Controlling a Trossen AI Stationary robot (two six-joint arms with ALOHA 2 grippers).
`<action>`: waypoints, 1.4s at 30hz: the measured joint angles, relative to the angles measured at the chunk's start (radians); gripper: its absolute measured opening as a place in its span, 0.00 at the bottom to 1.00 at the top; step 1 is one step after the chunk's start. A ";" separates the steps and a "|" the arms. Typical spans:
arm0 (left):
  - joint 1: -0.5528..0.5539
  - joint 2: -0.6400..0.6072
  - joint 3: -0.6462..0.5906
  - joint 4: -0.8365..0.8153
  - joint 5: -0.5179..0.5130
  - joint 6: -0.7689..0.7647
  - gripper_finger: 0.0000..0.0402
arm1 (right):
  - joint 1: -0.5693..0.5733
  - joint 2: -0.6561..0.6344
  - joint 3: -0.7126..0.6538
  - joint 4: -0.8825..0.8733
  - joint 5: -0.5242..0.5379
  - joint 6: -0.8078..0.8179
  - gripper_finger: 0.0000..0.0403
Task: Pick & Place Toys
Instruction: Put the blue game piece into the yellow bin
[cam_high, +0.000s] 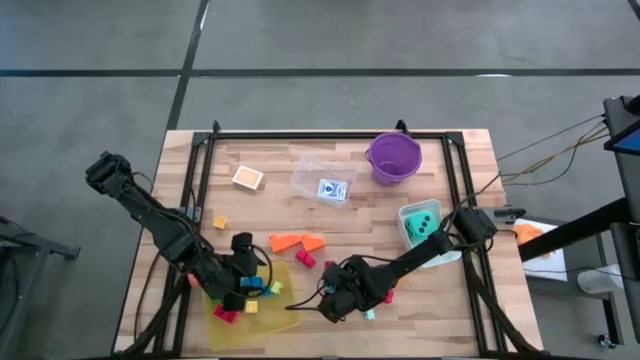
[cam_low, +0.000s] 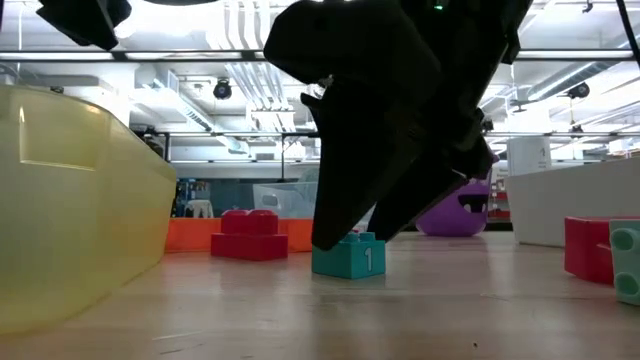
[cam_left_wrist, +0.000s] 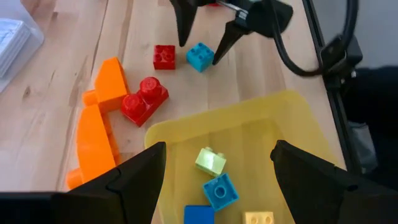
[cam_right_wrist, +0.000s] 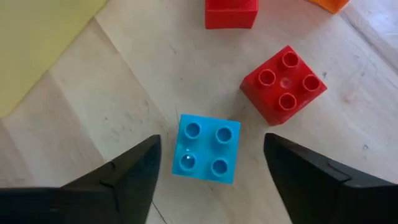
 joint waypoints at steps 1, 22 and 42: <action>0.006 0.000 0.000 0.003 0.000 -0.011 0.72 | 0.000 0.000 0.000 0.000 0.002 0.000 0.66; 0.024 0.000 0.000 0.006 0.001 -0.036 0.72 | 0.006 -0.004 -0.082 0.118 -0.009 -0.063 0.47; 0.029 0.000 0.000 0.006 0.002 -0.080 0.72 | 0.011 -0.005 -0.103 0.131 0.018 -0.040 0.33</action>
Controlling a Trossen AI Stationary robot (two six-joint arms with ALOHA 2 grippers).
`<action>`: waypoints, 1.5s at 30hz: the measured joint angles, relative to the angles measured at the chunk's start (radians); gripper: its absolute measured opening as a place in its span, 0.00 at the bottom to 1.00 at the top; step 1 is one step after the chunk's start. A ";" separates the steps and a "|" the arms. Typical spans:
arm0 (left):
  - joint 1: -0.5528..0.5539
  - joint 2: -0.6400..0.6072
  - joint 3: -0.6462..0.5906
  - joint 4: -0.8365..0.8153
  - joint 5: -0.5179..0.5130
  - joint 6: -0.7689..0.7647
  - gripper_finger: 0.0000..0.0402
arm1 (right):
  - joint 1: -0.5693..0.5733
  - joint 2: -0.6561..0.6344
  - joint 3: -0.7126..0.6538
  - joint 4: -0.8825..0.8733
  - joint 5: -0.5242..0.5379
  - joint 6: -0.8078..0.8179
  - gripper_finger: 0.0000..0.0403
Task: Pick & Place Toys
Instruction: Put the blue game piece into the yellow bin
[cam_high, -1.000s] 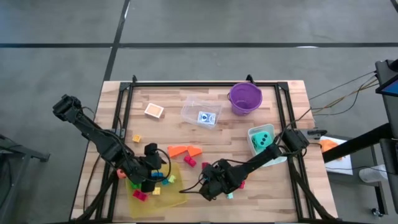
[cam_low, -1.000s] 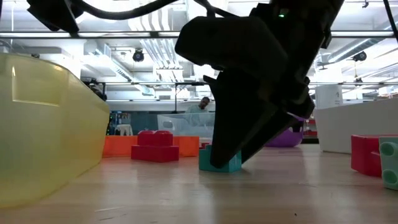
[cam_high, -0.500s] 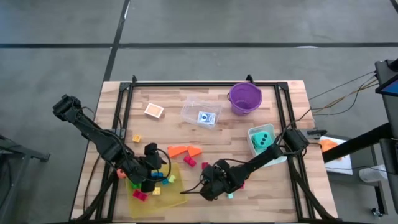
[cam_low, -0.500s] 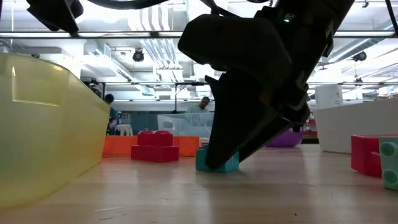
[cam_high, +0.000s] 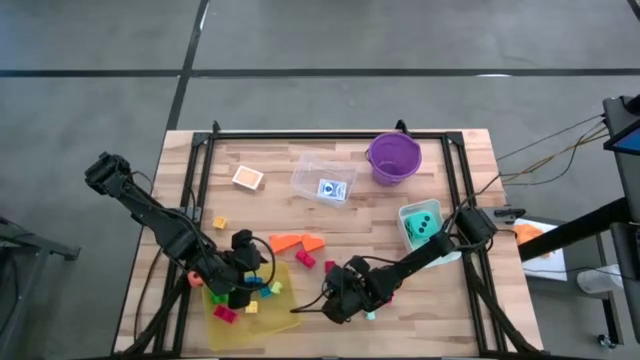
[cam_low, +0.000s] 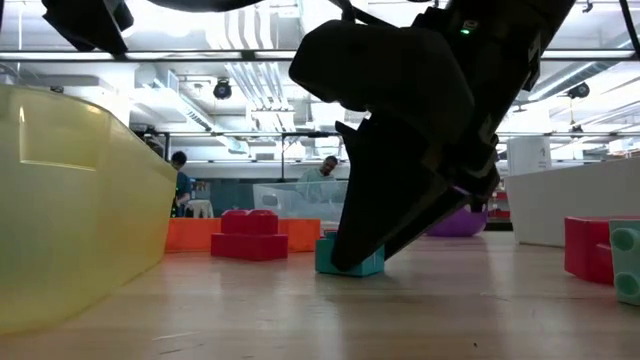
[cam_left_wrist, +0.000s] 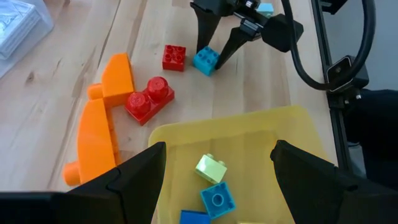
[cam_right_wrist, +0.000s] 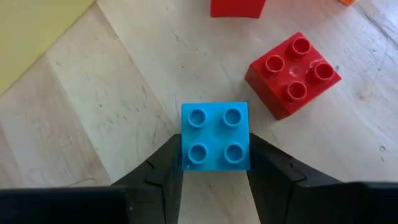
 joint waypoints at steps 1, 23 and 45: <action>0.001 0.000 0.000 0.000 -0.001 -0.005 0.72 | 0.002 -0.001 0.001 -0.001 0.001 -0.001 0.33; 0.072 0.000 0.001 0.266 -0.002 -0.257 0.72 | 0.073 -0.010 0.291 -0.202 0.382 -0.446 0.33; 0.129 0.001 0.001 0.504 -0.003 -0.264 0.72 | 0.068 -0.013 0.521 -0.051 0.655 -0.898 0.33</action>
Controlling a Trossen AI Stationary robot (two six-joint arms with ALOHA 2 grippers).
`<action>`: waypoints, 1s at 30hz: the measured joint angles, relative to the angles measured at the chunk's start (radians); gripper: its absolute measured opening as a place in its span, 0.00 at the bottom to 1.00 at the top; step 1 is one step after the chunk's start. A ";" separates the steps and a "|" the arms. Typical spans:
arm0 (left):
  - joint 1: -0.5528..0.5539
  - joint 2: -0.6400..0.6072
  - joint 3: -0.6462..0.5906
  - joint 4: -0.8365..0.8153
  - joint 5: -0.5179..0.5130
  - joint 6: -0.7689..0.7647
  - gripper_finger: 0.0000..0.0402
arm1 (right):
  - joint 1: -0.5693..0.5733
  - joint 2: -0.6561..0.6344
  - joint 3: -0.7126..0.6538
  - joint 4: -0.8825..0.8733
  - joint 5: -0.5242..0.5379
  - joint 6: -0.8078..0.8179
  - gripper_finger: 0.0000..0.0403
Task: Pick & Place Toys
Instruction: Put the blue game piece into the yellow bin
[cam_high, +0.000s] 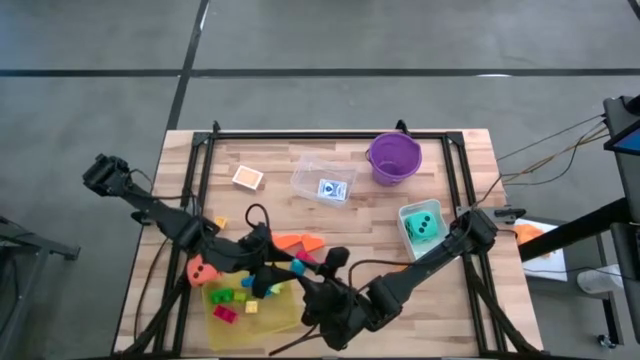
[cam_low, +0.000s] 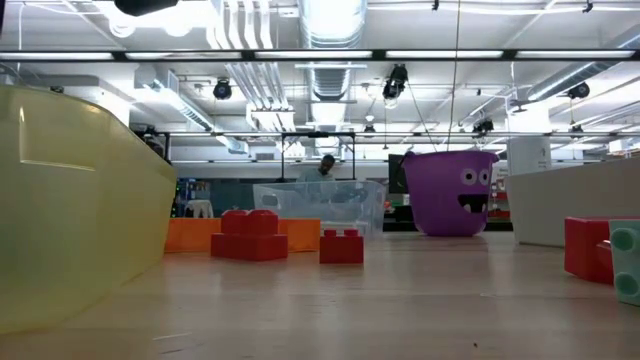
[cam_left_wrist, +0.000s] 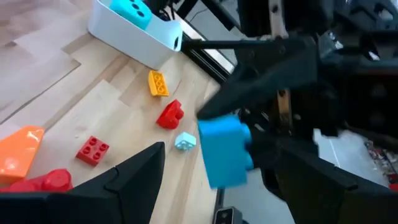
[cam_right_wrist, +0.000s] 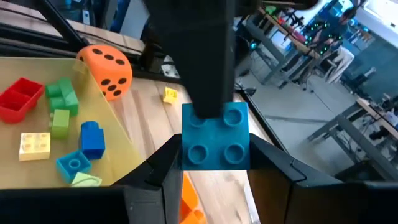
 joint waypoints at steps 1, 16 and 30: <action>0.004 0.003 0.000 0.011 -0.001 0.002 0.72 | -0.002 0.000 0.000 0.010 0.000 -0.011 0.33; 0.048 0.054 0.000 0.049 0.044 0.051 0.46 | -0.012 0.000 -0.008 0.055 0.005 -0.066 0.33; 0.049 0.054 0.000 0.039 0.055 0.086 0.20 | -0.010 0.000 -0.009 0.063 -0.002 -0.023 0.63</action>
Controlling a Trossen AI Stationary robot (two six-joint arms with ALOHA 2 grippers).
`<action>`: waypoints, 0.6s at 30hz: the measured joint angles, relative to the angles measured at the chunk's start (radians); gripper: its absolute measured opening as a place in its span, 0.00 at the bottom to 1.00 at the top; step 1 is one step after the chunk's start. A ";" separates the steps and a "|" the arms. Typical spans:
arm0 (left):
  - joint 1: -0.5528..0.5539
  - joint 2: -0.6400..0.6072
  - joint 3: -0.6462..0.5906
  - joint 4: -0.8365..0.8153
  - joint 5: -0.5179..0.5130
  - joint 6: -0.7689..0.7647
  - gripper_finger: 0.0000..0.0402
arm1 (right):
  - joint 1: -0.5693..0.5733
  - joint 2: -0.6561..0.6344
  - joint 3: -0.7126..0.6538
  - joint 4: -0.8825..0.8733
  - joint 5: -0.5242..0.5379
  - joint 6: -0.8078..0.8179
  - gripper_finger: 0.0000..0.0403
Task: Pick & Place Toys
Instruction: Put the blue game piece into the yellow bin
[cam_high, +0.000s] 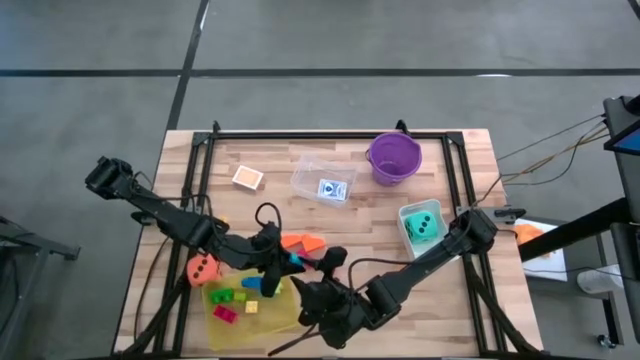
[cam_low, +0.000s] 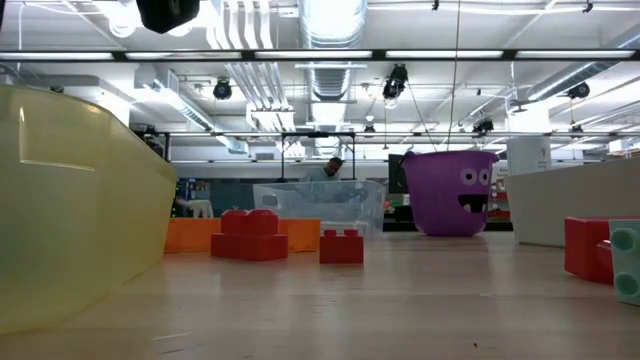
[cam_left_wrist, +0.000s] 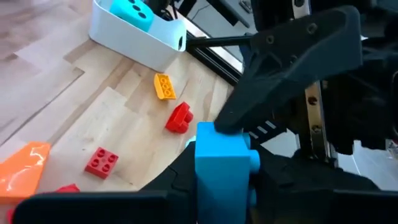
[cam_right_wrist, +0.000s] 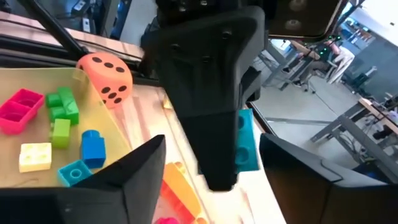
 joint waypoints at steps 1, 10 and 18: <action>0.000 0.000 0.000 0.000 0.003 0.000 0.20 | -0.001 0.000 0.000 0.000 0.000 0.000 0.65; 0.000 -0.025 0.000 -0.078 0.059 -0.003 0.20 | 0.013 0.000 -0.005 -0.024 -0.016 0.098 0.70; -0.030 -0.036 0.000 -0.395 0.146 -0.091 0.20 | 0.030 0.000 -0.048 -0.199 -0.192 0.364 0.70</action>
